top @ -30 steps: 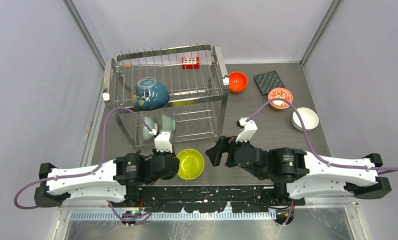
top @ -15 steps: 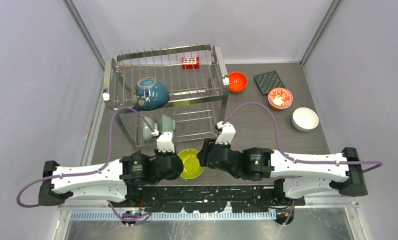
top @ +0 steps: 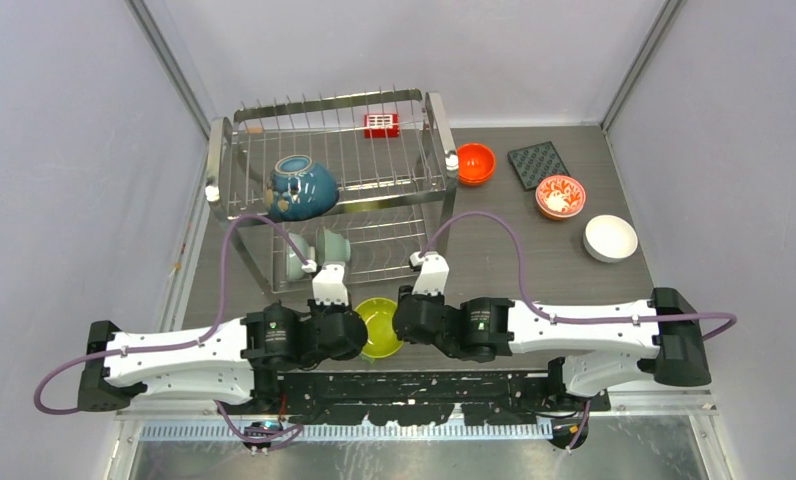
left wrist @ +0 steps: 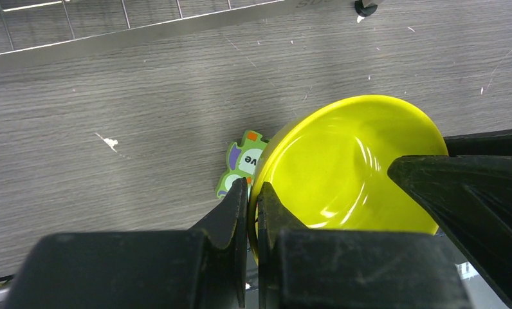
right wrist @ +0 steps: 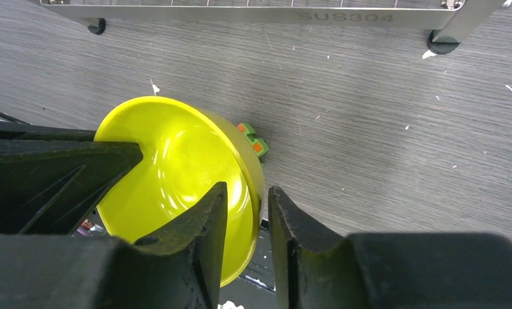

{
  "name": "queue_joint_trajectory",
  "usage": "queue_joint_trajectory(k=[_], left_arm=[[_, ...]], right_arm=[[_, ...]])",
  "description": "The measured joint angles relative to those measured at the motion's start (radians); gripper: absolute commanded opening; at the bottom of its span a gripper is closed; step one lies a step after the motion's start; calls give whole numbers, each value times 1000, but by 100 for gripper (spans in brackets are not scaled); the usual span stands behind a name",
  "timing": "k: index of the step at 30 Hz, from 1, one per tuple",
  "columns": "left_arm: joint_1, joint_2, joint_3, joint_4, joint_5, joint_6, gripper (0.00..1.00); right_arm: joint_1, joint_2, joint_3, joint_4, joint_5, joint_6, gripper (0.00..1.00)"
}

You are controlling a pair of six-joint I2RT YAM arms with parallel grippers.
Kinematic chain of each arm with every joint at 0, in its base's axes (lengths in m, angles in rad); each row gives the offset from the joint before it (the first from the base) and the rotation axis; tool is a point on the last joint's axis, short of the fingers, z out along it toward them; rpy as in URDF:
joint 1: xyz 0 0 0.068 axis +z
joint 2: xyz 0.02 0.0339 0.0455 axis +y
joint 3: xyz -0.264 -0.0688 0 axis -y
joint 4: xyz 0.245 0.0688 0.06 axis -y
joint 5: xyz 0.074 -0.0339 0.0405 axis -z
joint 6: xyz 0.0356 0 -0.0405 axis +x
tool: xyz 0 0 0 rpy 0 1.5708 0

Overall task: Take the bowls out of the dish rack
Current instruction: Place the bowl at the center of the board.

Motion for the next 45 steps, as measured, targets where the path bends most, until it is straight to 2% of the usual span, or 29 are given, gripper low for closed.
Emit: queue_joint_trajectory(k=[4,7,9,10,14,16,19,20,28,33,37,45], left_arm=[[0,-2,0,-5,-1,-2,0],[0,-3,0,-18,-3,-3,0],[0,-3,0,-20,-3,-3,2],[0,-3,0,-22,-3,-3,8],[0,-11,0,-21,-4,-4,59],[0,-29,0,-23,-7,-6,75],[0,-61,1,-29,-10,0,89],[0,-74,1,-35,-10,2,97],[0,-210,1,-94,-15,36,100],[0,-295,-13,-123,-22,34,100],[0,-314,-40,-135,-26,32,100],[0,-311,-63,-140,-26,32,100]], right_arm=[[0,13,0,0,-12,-5,18],[0,28,1,-2,-18,-11,2],[-1,39,1,-4,-20,-16,1],[-1,42,1,-5,-23,-17,1],[-2,42,3,-11,-27,-18,1],[-1,40,9,-29,-31,-28,1],[-1,35,29,-76,-35,-61,1],[-1,32,37,-94,-35,-73,1],[-10,-9,66,-314,-31,-177,1],[-87,-66,-8,-372,-48,-172,1],[-239,-159,-87,-386,-91,-158,1],[-660,-271,-171,-300,-140,-148,1]])
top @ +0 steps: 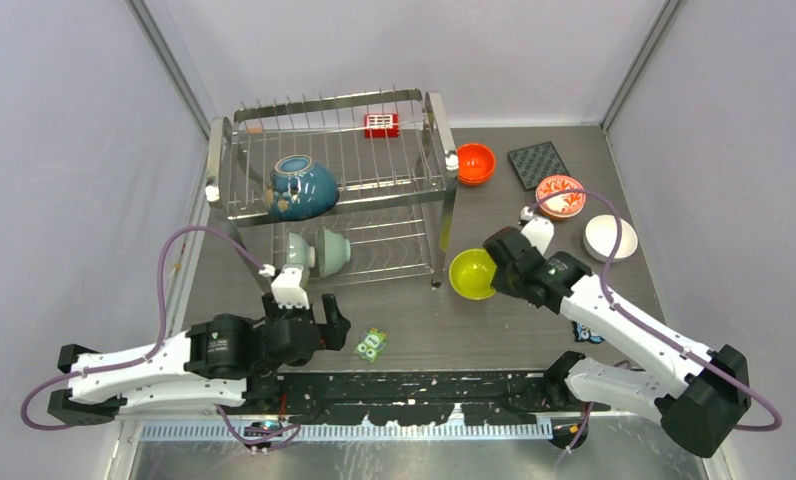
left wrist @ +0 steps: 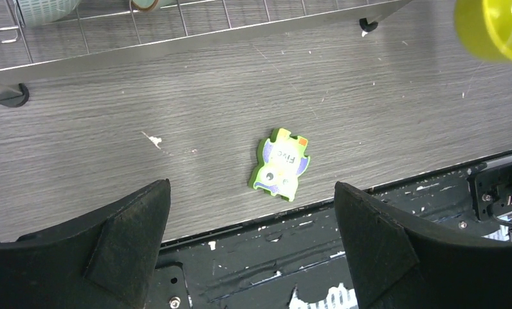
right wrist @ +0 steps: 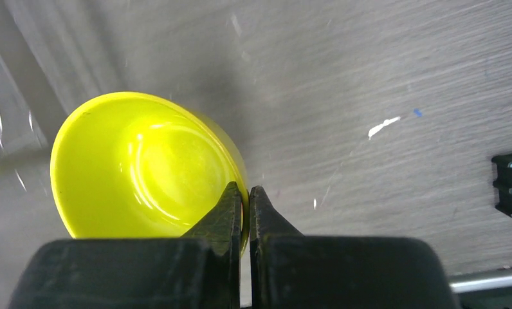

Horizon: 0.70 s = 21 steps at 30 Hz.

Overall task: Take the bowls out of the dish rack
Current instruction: Place the bowl at the center of the board.

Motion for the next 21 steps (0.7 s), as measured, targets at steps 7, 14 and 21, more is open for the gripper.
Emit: queue_joint_trajectory(k=[7,14,21], left_arm=[[0,-20,-36,5,0,2,100],[0,-74,-59,11,-12,2,100],[0,-113,-71,10,-29,1,99]], right_arm=[[-296,98,0,182,-3,-7,1],[-439,390,110,299,-15,-36,1],[-497,548,232,358,-34,-71,1]])
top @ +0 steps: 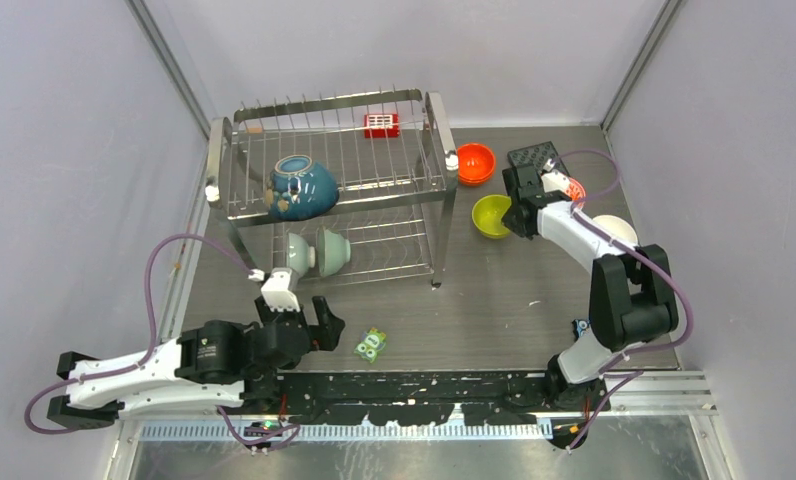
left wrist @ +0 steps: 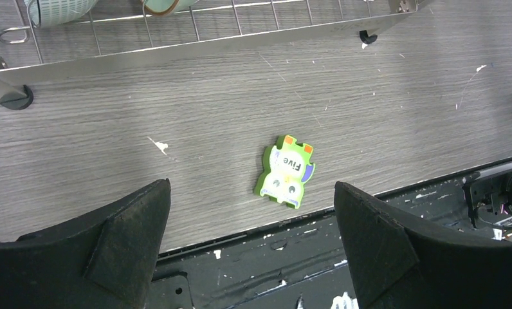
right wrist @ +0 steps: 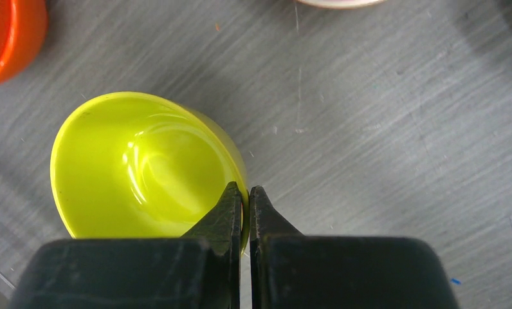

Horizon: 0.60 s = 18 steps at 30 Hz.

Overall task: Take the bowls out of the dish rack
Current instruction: Place the bowl at the center of the board.

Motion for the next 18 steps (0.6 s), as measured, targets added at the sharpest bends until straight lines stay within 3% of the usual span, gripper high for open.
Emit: queue_joint_trajectory(k=[16,18], left_arm=[[0,-42,-14,-27,-29,-10,99],[0,-45,-14,-33,-33,-12,99]], right_arm=[[-63,164,87,53,-74,-39,1],[-67,164,87,55,-77,-40,5]])
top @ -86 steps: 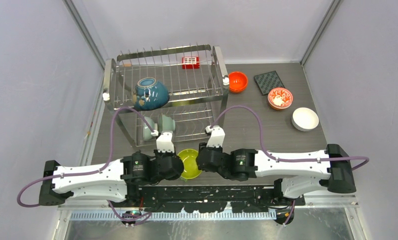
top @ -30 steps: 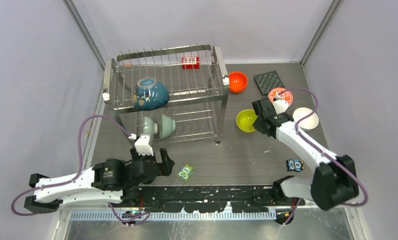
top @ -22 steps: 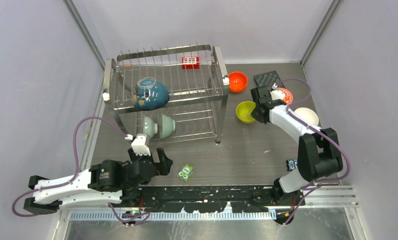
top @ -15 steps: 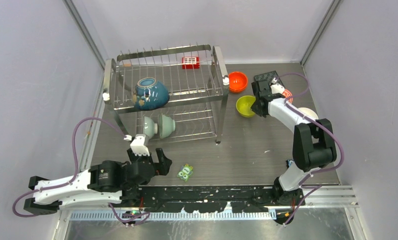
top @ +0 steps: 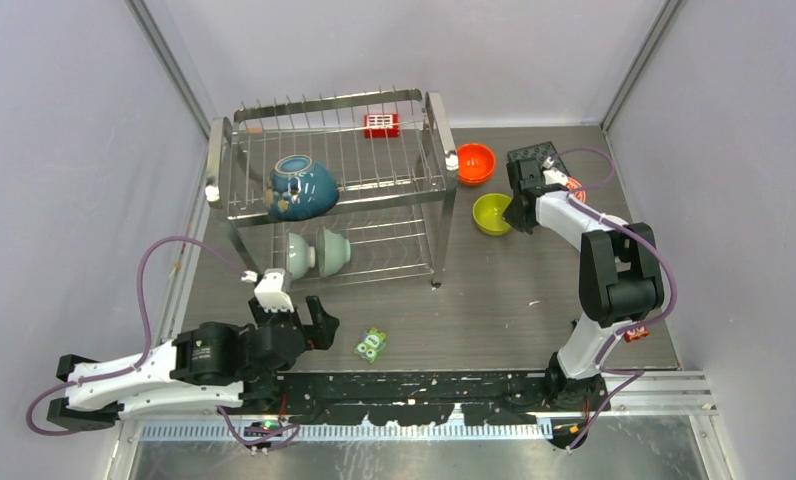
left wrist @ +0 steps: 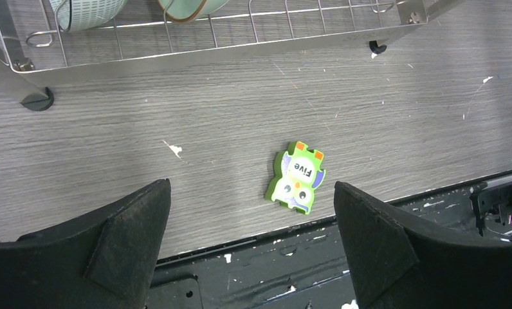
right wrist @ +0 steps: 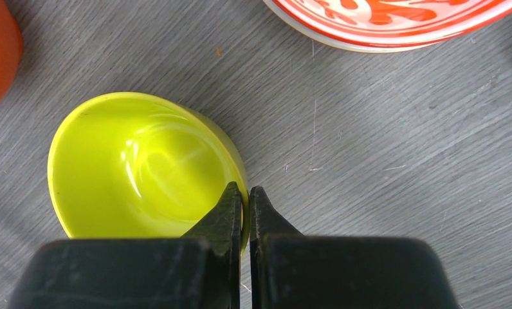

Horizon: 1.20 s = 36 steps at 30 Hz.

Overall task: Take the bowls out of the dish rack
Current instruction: Place the bowl at the center of the board, then pick up the bowl from the dish rack.

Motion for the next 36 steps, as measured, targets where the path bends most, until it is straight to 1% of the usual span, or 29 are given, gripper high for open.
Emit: queue_joint_trajectory(k=[2,5,11,16,22,25,27,32,36], left_arm=[[0,-1,0,-5,-2,-1,99],[0,-1,0,-10,-3,-4,99],[0,0,0,-22,-9,-16,99],[0,2,6,-42,-11,-17,99],[0,7,37,-84,-18,-17,100],[0,7,61,-115,-23,-17,100],[0,6,79,-135,-29,-18,100],[0,-8,109,-177,-36,-25,100],[0,-2,126,-187,-28,-13,100]], right_arm=[[0,3,0,3,-3,-2,14],[-1,5,0,7,-10,-10,25],[-1,5,0,8,-23,-20,41],[-1,5,0,9,-27,-23,50],[-1,-26,0,-10,-24,-42,64],[-1,-96,0,-33,-24,-50,70],[-1,-174,0,-51,-24,-56,74],[-1,-383,3,-94,-27,-70,78],[-1,-563,4,-147,-42,-74,78]])
